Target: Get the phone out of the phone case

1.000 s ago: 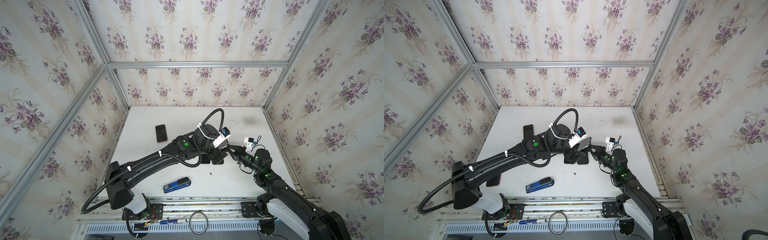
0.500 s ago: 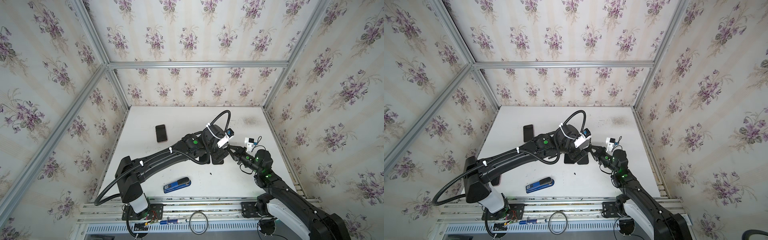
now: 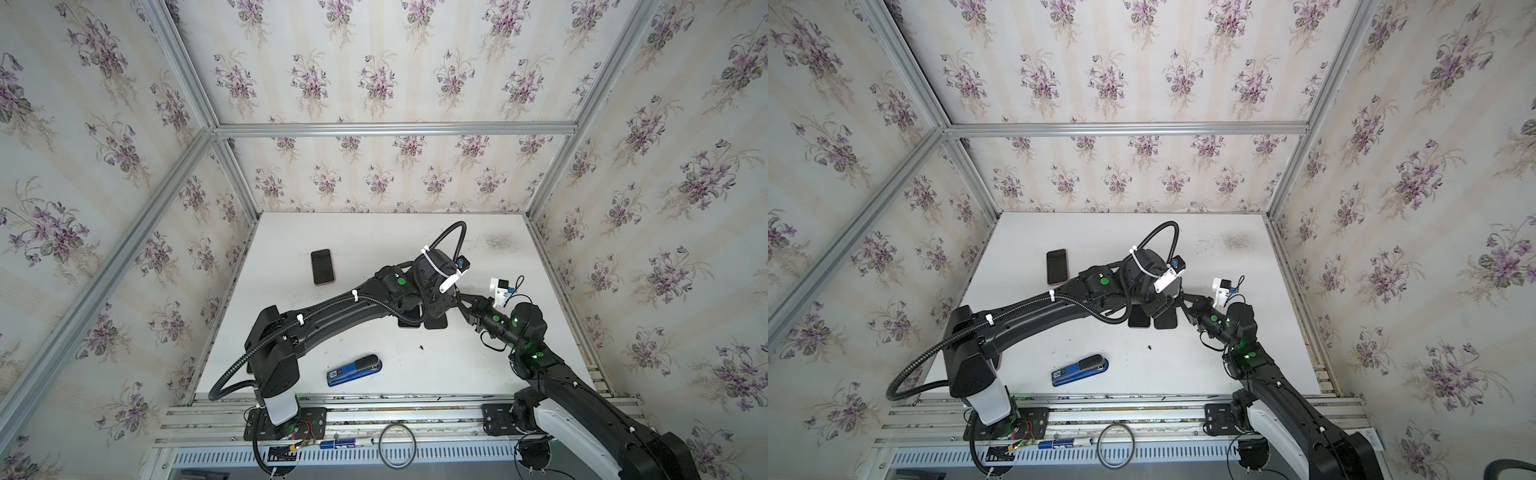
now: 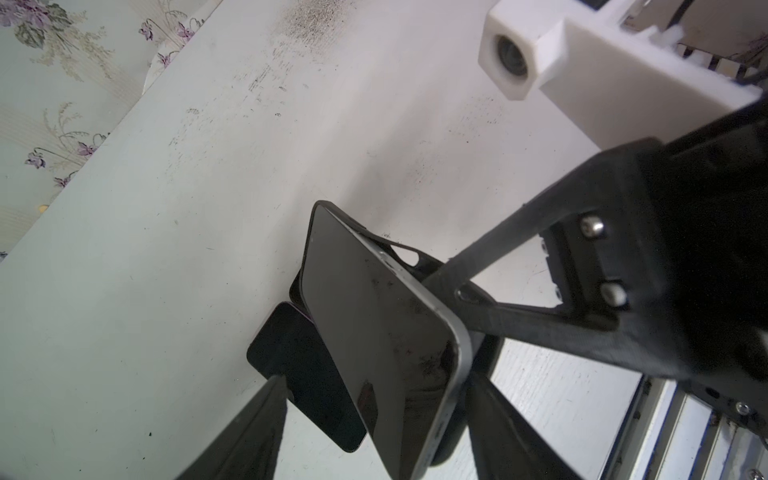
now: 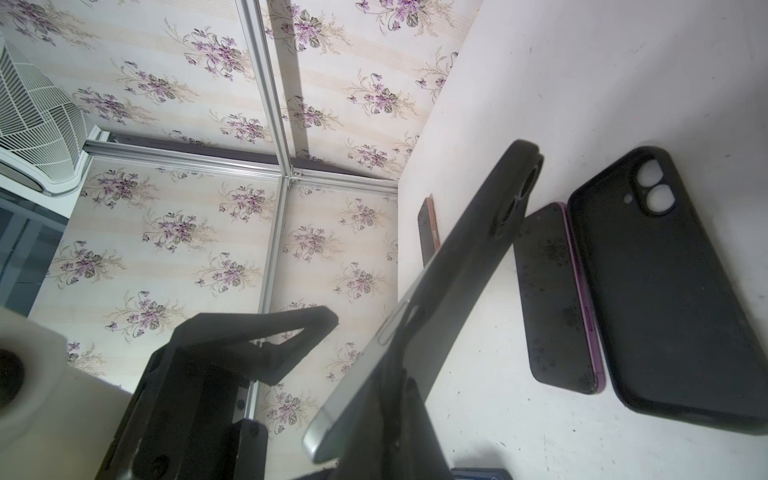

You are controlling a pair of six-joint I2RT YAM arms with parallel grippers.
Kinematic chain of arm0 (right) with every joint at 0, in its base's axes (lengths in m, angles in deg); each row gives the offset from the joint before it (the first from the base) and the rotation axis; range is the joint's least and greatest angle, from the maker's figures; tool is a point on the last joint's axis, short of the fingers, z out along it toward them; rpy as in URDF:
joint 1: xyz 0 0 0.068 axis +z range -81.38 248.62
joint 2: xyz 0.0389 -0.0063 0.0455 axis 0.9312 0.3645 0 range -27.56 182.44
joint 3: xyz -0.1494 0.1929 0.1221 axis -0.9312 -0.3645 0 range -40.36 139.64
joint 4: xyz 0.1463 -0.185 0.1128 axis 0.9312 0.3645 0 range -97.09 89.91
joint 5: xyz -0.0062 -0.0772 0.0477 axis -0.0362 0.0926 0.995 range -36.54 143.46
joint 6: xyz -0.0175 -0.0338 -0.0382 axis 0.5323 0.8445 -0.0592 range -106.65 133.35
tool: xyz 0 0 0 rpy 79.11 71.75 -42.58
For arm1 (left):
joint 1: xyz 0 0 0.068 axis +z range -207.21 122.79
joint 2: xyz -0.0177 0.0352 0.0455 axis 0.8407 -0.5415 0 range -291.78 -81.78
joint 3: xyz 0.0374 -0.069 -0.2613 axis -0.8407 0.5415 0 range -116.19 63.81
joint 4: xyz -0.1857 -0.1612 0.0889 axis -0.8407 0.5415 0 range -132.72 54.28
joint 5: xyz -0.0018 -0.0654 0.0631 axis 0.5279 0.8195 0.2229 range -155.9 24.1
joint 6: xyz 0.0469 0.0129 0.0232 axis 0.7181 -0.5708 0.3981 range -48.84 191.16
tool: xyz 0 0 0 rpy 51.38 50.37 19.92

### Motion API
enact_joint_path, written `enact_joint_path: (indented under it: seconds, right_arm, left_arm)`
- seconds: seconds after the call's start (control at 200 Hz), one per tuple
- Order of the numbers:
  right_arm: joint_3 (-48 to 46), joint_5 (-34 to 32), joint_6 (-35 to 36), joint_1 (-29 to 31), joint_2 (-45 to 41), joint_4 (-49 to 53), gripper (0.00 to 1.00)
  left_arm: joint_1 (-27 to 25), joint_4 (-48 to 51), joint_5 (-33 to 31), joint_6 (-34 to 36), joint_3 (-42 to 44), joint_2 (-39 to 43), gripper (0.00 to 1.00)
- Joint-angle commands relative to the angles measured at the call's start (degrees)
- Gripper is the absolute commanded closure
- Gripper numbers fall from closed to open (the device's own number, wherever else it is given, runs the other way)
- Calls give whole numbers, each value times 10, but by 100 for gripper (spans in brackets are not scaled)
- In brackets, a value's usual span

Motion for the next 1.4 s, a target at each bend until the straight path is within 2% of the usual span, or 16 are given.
enact_joint_path:
  seconds: [0.0, 0.205, 0.235, 0.345, 0.705, 0.814, 1.089, 1.394]
  right_arm:
    - [1, 3, -4, -1, -5, -41, 100]
    - [1, 5, -5, -1, -7, -42, 100]
    - [1, 5, -5, 0, -8, -42, 100]
    - [0, 5, -7, 0, -9, -41, 100]
    - [2, 4, -12, -1, -22, -25, 100]
    - [2, 0, -10, -1, -37, -7, 100]
    - [8, -2, -15, -1, -69, 32, 100]
    - [28, 13, -14, 0, -79, 106, 100]
  left_arm:
    - [1, 0, -13, 2, -7, -6, 34]
    - [-1, -1, -25, 0, -12, -17, 44]
    - [-1, -1, -27, 0, -12, -18, 50]
    - [-2, -1, -29, -1, -16, -23, 57]
    - [-18, -1, -14, 16, -25, -34, 92]
    - [-19, -2, -16, 15, -26, -28, 100]
    - [-19, -1, -28, 16, -24, -9, 100]
    - [-17, -5, -96, 9, -23, 19, 100]
